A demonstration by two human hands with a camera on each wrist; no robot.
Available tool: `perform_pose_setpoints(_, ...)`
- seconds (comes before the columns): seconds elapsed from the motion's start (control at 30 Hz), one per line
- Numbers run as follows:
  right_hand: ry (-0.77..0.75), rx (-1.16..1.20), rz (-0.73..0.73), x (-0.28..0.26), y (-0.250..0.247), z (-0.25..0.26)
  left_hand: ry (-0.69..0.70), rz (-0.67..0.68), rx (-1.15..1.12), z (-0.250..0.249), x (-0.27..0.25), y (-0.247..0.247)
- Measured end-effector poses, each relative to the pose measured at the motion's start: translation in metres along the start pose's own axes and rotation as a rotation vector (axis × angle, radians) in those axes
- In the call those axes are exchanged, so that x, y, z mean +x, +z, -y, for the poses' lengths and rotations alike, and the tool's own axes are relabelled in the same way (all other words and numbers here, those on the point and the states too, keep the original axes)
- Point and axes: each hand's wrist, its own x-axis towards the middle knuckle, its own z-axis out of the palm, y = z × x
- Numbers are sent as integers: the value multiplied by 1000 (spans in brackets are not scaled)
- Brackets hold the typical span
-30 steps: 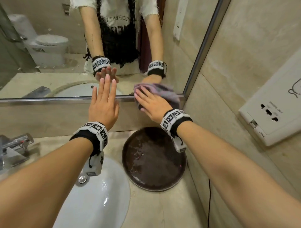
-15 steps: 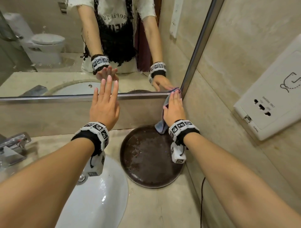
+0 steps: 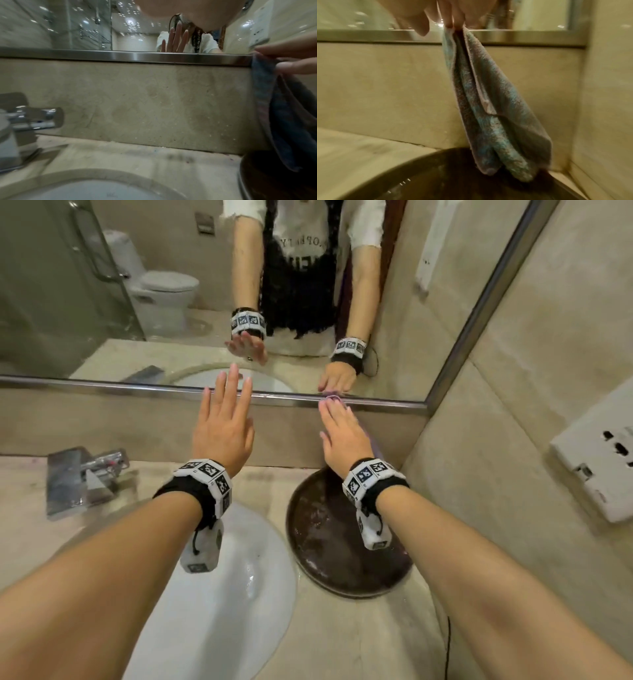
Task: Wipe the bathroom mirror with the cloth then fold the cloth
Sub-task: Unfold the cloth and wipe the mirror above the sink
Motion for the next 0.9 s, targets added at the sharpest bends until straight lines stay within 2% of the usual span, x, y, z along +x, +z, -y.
perform_pose_setpoints(0.07,-96,-68,113,14,5,20,-29,0,27,14,-9,-7)
perform_pose_setpoints(0.23,-238,-249,210,42,21,63,-117,-17,104,58,-34,-29)
perform_pose_setpoints(0.37,-343,-348,254,59,24,87,-205,-31,130,90,-57,-47)
perform_pose_setpoints(0.53,-444,-440,290,79,24,117,-256,-36,174,107,-80,-52)
perform_pose_setpoints(0.6,-438,-459,248,82,24,123,-267,-41,199,113,-82,-55)
perform_pose_setpoints(0.7,-282,-409,97,84,15,119,-259,-47,211,119,-79,-57)
perform_pose_setpoints(0.8,-108,-319,-99,100,-15,110,-244,-66,209,118,-72,-55)
perform_pose_setpoints(0.9,-43,-304,-267,129,-57,101,-249,-81,162,106,-59,-53)
